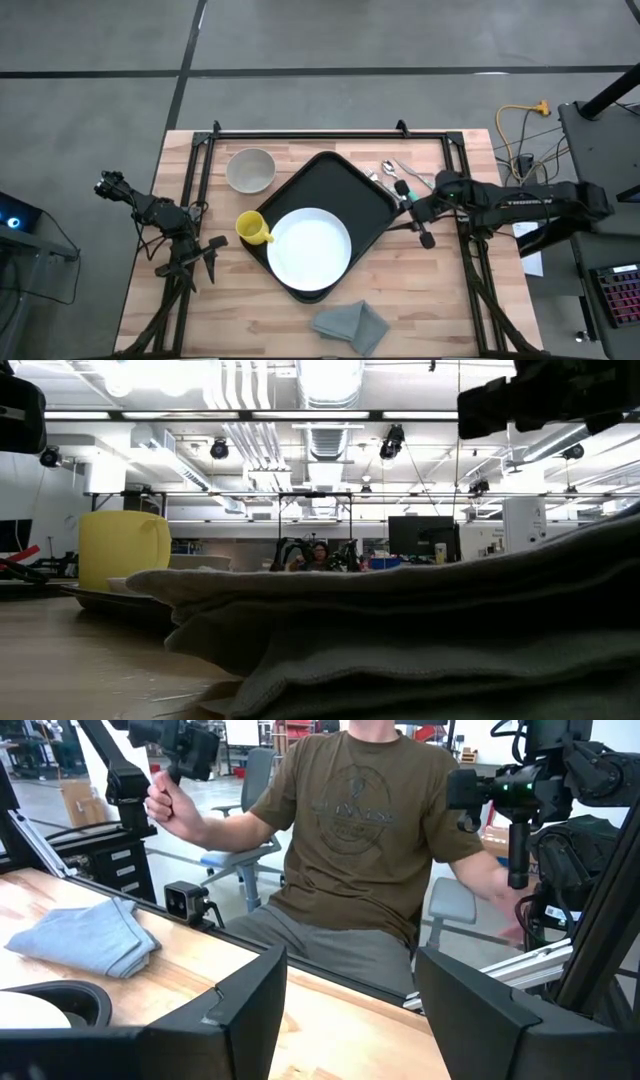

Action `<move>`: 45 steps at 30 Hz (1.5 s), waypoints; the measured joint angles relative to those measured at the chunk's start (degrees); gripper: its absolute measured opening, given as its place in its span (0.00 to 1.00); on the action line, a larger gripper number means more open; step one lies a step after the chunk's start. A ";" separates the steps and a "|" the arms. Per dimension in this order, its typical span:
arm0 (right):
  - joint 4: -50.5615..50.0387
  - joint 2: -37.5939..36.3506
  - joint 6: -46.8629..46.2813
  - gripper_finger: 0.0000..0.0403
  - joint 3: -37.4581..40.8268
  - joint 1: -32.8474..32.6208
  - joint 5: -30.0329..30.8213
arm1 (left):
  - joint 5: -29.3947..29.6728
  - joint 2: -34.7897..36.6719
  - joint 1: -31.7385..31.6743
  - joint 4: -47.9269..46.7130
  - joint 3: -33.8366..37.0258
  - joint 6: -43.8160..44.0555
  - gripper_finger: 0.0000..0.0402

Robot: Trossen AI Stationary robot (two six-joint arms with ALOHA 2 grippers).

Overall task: Set up tray
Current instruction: Put the gray bowl on top of the white plate on the black serving tray

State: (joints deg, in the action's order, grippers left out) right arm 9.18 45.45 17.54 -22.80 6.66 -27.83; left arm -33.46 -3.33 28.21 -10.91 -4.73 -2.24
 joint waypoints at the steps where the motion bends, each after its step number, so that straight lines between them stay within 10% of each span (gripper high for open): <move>1: 0.00 -1.03 -0.08 0.17 0.35 0.00 0.00 | 0.00 0.00 0.00 0.01 0.00 0.00 0.52; 16: 0.03 -16.55 -1.70 0.17 7.67 0.00 6.51 | 0.14 0.00 0.00 0.93 0.07 -1.72 0.52; 28: -1.07 -19.21 -0.71 0.17 9.06 0.00 8.26 | 1.12 0.00 -0.06 20.15 0.24 -19.23 0.52; 37: -2.68 -20.44 -1.31 0.17 9.06 0.03 9.94 | 37.23 -3.49 -0.22 26.71 0.11 -3.62 0.52; 45: -4.73 -25.31 -1.51 0.17 10.68 0.02 9.94 | 40.86 -7.49 -0.18 36.25 -0.18 0.83 0.52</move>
State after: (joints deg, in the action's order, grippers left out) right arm 4.45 20.14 16.03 -12.12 6.68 -17.89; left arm 7.39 -10.83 28.03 25.34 -4.91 -1.41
